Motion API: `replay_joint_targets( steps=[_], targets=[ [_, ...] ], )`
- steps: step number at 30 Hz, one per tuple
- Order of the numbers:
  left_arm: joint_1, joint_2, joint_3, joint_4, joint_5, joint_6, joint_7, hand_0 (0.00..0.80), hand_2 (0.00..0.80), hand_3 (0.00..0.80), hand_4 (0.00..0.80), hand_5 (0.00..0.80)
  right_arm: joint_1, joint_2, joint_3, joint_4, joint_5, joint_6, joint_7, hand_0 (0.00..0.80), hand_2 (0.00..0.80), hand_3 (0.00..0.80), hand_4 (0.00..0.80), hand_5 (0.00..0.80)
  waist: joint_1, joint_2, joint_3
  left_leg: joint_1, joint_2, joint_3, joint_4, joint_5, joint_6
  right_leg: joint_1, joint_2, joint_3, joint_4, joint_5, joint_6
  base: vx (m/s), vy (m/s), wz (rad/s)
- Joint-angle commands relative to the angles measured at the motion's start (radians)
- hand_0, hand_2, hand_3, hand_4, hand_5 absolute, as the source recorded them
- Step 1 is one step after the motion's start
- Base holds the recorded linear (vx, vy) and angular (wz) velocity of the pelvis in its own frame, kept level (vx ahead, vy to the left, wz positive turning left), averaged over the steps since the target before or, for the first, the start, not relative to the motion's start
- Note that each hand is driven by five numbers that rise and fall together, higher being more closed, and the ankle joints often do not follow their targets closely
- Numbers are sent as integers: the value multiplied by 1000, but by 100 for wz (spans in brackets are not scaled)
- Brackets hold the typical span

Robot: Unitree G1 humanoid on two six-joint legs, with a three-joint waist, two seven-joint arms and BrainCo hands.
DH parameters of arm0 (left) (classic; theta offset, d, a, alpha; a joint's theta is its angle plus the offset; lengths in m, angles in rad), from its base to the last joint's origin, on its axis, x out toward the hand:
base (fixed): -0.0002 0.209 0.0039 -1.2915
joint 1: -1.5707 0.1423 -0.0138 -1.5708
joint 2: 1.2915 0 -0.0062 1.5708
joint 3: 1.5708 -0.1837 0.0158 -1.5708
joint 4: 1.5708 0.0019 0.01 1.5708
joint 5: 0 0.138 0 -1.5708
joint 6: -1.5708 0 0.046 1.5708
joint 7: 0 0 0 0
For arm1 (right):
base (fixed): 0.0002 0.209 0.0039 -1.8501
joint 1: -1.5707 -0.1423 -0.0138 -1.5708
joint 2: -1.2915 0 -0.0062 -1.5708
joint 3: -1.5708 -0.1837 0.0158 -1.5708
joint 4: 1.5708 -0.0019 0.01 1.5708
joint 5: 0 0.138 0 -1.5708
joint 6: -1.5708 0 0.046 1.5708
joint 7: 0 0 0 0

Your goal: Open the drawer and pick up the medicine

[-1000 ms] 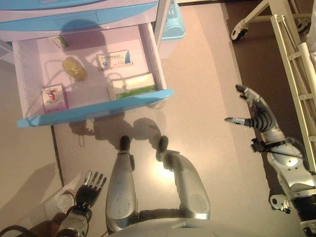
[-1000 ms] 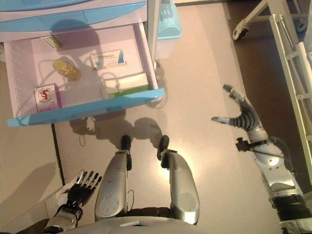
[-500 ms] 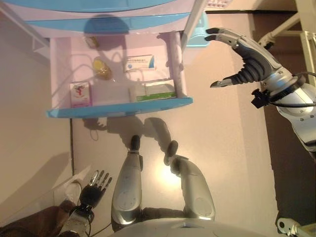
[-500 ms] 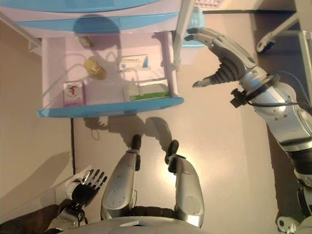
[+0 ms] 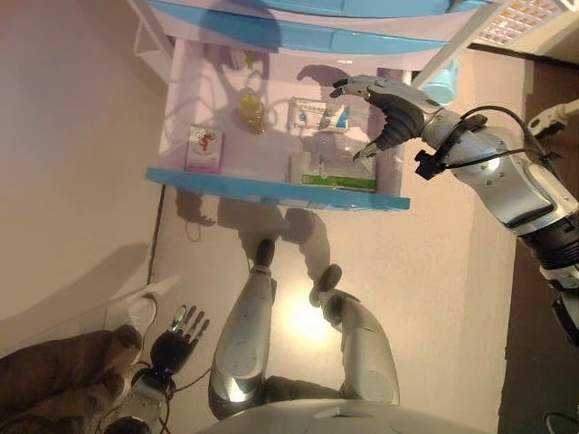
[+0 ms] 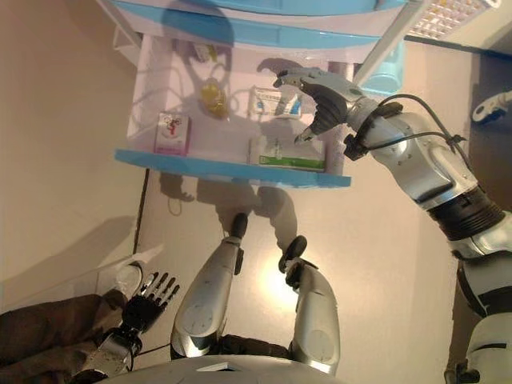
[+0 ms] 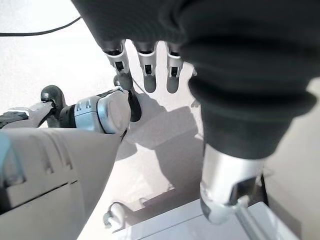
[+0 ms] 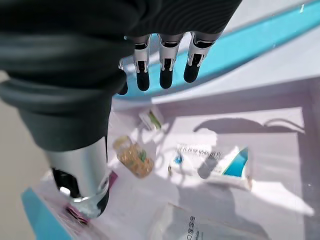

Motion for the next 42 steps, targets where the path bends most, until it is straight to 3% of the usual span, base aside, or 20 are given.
replay_joint_targets(
  steps=[1,2,10,16,22,30,42],
  targets=[
    [85,27,-63,-34,57,14,-10,0,0,0,0,0,-88,9,38,48,-73,-9,-70,0,0,0,0,0,12,60,-50,14,-36,72,-49,-50,47,9,-9,-19,111,-58,48,85,35,24],
    [94,27,-67,-33,60,17,-13,0,0,0,0,0,-92,24,49,82,-111,-4,-94,0,0,0,0,0,17,62,-50,25,-41,67,-40,-74,43,15,-16,-8,129,-82,59,87,31,30],
    [108,15,-93,-57,70,22,-7,0,0,0,0,0,-180,74,119,264,-314,42,-267,0,0,0,0,0,49,95,-50,-13,-49,58,-30,-70,49,-27,-33,-21,152,-77,64,31,30,10],
    [127,11,-110,-65,71,25,-13,0,0,0,0,0,-239,78,180,373,-393,113,-392,0,0,0,0,0,71,117,-50,-53,-59,48,-1,-81,55,-59,-42,-28,163,-81,62,29,18,6],
    [138,11,-126,-66,77,27,-35,0,0,0,0,0,-270,98,212,480,-377,162,-446,0,0,0,0,0,85,135,-50,-75,-63,42,6,-85,59,-86,-51,-33,175,-75,66,19,13,7],
    [136,10,-153,-70,68,24,-45,0,0,0,0,0,-283,150,232,677,-259,220,-416,0,0,0,0,0,102,157,-50,-96,-68,39,26,-95,61,-104,-63,-40,188,-79,56,18,0,4],
    [131,-1,-177,-26,63,8,-62,0,0,0,0,0,-254,219,168,960,-165,194,-399,0,0,0,0,0,115,191,-50,-122,-74,34,38,-95,66,-137,-71,-39,206,-81,44,0,0,0]
  ],
)
